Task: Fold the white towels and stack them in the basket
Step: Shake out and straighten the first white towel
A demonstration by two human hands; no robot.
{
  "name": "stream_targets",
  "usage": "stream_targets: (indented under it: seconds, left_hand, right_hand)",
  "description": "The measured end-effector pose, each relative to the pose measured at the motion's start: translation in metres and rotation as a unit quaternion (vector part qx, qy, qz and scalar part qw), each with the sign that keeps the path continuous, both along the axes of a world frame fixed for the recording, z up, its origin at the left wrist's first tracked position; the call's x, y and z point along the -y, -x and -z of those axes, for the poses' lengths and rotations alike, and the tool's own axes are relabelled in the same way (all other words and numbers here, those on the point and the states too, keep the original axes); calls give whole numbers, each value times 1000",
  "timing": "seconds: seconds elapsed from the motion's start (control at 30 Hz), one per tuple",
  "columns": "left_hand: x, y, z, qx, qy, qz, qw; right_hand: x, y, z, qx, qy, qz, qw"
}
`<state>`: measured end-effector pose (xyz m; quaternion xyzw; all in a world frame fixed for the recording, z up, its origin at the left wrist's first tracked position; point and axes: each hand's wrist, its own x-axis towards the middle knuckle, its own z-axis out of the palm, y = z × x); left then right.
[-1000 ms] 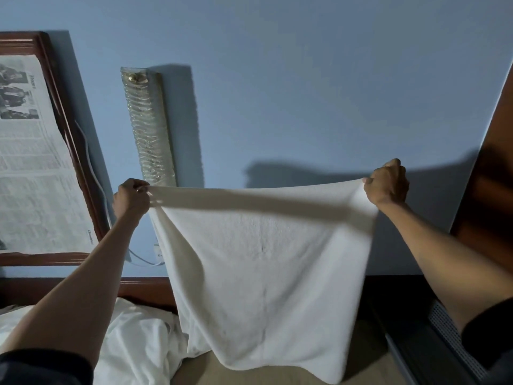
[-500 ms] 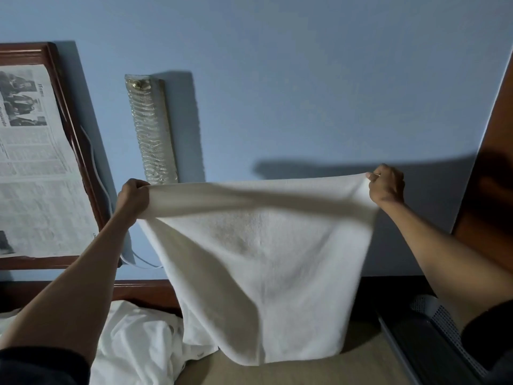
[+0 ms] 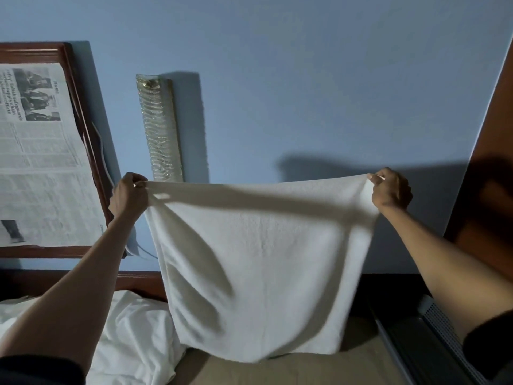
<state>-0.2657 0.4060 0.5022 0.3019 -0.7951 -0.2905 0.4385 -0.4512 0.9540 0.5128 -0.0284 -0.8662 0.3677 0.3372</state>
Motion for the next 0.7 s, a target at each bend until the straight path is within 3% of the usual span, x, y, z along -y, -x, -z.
stream_targets:
  seconds: [0.3,0.5,0.7]
  left_hand:
    - [2,-42,-4,-75,-29,20,997]
    - [16,-84,-20,-144,-94,98,980]
    - [7,-134,-30,-189,-90,138,968]
  right_hand:
    - [2,-56,1,-64,31,34,997]
    - [9,-117,-12,-122,104,31,987]
    - [-1,-176,-21,-146,138,53,978]
